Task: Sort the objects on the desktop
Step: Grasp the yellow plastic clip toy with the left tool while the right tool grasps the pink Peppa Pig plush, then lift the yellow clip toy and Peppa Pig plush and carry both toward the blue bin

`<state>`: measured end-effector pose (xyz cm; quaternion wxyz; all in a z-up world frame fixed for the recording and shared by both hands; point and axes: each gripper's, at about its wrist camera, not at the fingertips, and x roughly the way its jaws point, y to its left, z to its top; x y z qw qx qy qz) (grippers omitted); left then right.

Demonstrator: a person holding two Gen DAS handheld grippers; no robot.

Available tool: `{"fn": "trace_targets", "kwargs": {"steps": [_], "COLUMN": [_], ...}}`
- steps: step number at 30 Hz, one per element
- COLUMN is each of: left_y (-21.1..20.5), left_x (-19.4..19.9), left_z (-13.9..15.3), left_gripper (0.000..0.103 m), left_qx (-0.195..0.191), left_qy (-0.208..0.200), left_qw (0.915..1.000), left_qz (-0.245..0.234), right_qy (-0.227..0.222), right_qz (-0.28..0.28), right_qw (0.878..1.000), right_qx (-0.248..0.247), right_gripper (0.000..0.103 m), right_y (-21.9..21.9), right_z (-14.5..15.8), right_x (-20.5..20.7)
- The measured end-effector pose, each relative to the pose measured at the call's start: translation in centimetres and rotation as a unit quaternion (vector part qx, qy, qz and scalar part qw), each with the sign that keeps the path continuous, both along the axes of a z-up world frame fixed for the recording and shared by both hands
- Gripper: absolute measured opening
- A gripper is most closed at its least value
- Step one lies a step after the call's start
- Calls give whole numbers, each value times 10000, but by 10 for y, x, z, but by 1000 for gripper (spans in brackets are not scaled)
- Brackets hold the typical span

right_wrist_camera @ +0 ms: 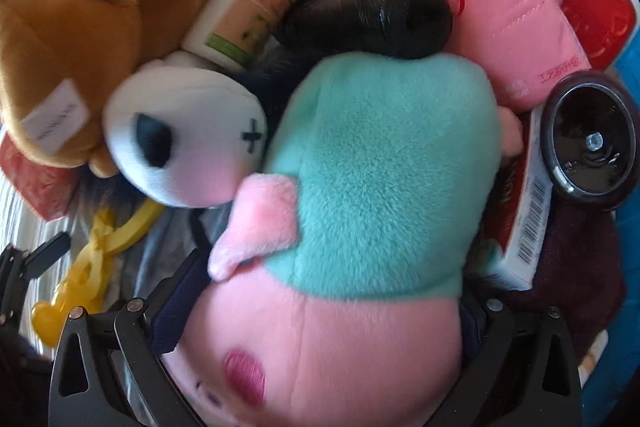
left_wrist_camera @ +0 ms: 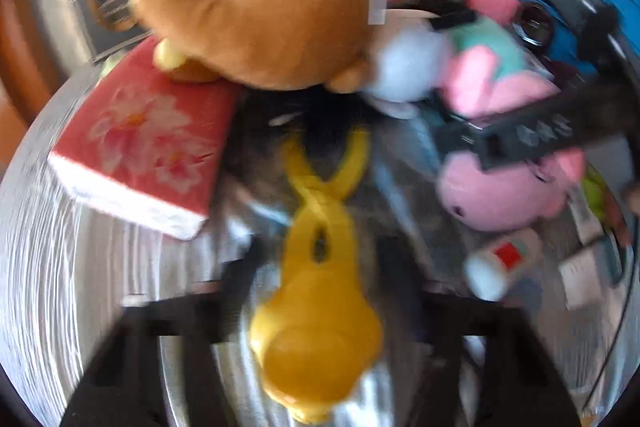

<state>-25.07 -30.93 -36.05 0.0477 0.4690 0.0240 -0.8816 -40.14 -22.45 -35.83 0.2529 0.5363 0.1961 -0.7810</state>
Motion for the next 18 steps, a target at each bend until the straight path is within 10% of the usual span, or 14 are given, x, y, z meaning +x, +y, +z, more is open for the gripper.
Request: {"fn": "trace_targets", "kwargs": {"steps": [5, 18], "left_y": [8, 9], "left_x": [21, 72], "left_z": [5, 28], "left_gripper": [37, 33], "left_qx": [-109, -75], "left_qy": [17, 331], "left_qw": [9999, 9994], "left_qz": [-113, -54], "right_qy": [-64, -327], "right_qz": [88, 187], "right_qw": [9991, 9926], "right_qx": [-404, -1152], "right_gripper": [83, 77], "right_y": [21, 50], "right_z": [12, 30], "right_x": [9, 43]}}
